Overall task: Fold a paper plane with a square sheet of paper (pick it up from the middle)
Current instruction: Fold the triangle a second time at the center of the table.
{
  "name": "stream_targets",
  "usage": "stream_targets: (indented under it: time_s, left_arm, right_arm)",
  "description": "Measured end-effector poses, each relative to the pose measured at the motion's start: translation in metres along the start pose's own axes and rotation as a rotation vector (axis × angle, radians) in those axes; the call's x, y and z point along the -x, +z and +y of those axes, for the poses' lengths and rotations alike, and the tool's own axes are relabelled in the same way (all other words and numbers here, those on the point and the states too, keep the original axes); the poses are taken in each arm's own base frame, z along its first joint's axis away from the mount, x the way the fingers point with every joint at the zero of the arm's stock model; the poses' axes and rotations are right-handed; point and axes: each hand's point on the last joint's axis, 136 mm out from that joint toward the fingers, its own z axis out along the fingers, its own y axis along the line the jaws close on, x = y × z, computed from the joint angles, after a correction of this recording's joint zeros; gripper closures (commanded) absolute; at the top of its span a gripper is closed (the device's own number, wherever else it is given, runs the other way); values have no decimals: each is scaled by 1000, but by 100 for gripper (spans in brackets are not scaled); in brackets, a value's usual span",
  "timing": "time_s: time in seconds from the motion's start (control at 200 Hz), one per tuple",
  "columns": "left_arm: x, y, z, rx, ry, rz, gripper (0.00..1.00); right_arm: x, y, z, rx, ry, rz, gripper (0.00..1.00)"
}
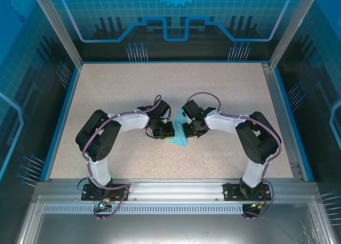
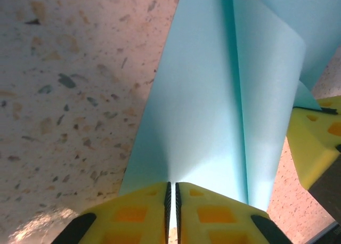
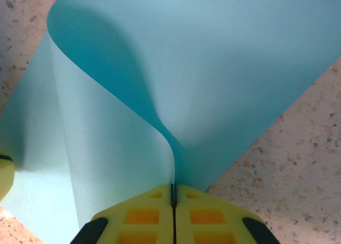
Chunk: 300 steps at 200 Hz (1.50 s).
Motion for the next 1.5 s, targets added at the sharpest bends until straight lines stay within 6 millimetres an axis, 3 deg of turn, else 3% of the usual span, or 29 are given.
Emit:
stream_targets:
  time_s: [0.095, 0.185, 0.295, 0.6, 1.19, 1.5]
  left_arm:
    - [3, -6, 2, -35, -31, -24, 91]
    - [9, -11, 2, -102, -81, -37, 100]
    - [18, -16, -5, -224, -134, -51, 100]
    - [40, -24, -49, -495, -150, -65, 100]
    - [46, -2, -54, -516, -165, -28, 100]
    - [43, 19, -39, -476, -195, 2, 100]
  right_arm:
    - [0, 0, 0, 0, 0, 0, 93]
    - [0, 0, 0, 0, 0, 0, 93]
    - [0, 0, 0, 0, 0, 0, 93]
    - [0, 1, 0, 2, 4, -3, 93]
    - [0, 1, -1, 1, 8, -1, 93]
    - [0, 1, 0, 1, 8, -1, 92]
